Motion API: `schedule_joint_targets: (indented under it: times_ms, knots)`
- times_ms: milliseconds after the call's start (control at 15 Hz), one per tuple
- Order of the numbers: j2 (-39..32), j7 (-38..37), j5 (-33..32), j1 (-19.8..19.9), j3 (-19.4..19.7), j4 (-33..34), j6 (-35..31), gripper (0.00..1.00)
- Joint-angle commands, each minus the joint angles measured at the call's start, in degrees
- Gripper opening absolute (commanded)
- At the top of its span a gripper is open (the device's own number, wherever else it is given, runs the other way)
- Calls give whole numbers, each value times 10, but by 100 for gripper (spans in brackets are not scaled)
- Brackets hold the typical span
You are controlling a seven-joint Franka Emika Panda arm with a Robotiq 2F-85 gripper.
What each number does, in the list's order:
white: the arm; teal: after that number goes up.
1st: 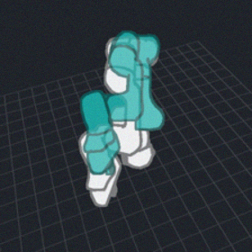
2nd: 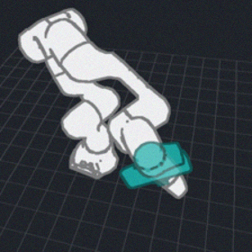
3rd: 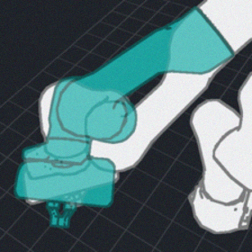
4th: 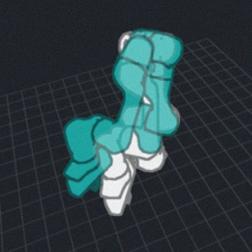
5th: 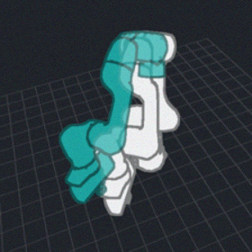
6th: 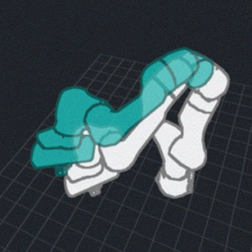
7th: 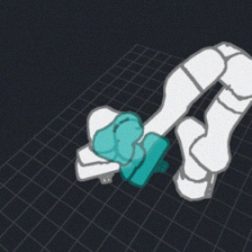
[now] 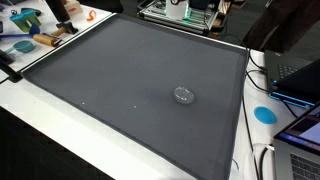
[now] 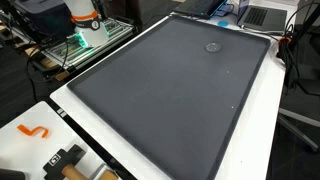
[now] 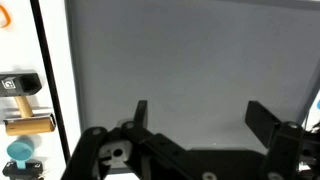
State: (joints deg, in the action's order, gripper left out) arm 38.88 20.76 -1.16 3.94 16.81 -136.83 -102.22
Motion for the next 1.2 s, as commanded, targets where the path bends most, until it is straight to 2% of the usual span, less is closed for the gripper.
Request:
schedule_joint_targets:
  times_ms: [0,200,467,800,1133]
  knots:
    - [-2,3,4,6,-5,2,2,100]
    - [-2,3,4,6,-5,2,2,100]
    - [-67,21,60,-49,-24,55,-3,100]
    - [-211,20,171,-113,-74,172,6,100]
    - [-345,15,228,-117,-132,285,4,100]
